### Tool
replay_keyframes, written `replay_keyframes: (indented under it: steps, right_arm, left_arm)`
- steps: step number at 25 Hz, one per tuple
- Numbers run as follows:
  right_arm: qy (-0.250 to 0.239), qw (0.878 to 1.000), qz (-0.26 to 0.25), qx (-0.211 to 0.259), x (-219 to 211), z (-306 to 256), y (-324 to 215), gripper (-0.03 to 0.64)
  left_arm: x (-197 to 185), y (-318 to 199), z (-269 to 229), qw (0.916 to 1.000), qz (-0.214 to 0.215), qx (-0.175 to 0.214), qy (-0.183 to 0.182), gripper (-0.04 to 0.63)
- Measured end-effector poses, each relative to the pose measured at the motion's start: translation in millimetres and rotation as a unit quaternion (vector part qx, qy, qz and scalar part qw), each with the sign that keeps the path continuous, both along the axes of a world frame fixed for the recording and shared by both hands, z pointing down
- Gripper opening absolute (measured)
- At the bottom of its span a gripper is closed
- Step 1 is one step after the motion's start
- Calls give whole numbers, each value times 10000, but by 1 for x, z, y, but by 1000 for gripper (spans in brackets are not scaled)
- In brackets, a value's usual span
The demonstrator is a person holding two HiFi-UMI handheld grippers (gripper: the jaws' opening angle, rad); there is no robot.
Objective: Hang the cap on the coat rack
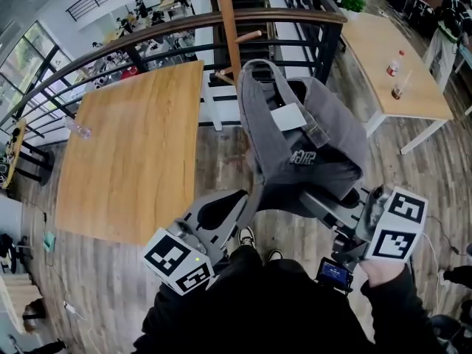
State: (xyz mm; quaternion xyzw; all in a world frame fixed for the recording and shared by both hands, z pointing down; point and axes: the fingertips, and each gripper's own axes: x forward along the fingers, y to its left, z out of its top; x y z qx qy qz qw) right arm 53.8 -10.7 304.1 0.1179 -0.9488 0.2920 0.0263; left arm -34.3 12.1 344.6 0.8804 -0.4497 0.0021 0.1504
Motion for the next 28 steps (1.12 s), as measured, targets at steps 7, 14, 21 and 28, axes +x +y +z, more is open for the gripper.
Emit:
replay_keyframes:
  steps: [7, 14, 21, 28]
  right_arm:
    - [35, 9999, 130, 64, -20, -12, -58, 41]
    - [-12, 9990, 189, 399, -46, -31, -102, 41]
    - [-67, 9967, 410, 695, -62, -51, -140, 43]
    - [-166, 9955, 617, 699, -86, -70, -163, 41]
  left_arm:
    - [-21, -67, -7, 9998, 198, 20, 71, 5]
    - [-47, -132, -25, 9987, 397, 314, 64, 5]
    - [-57, -179, -40, 9953, 763, 580, 95, 5]
    - [-79, -203, -49, 9937, 945, 576, 180, 5]
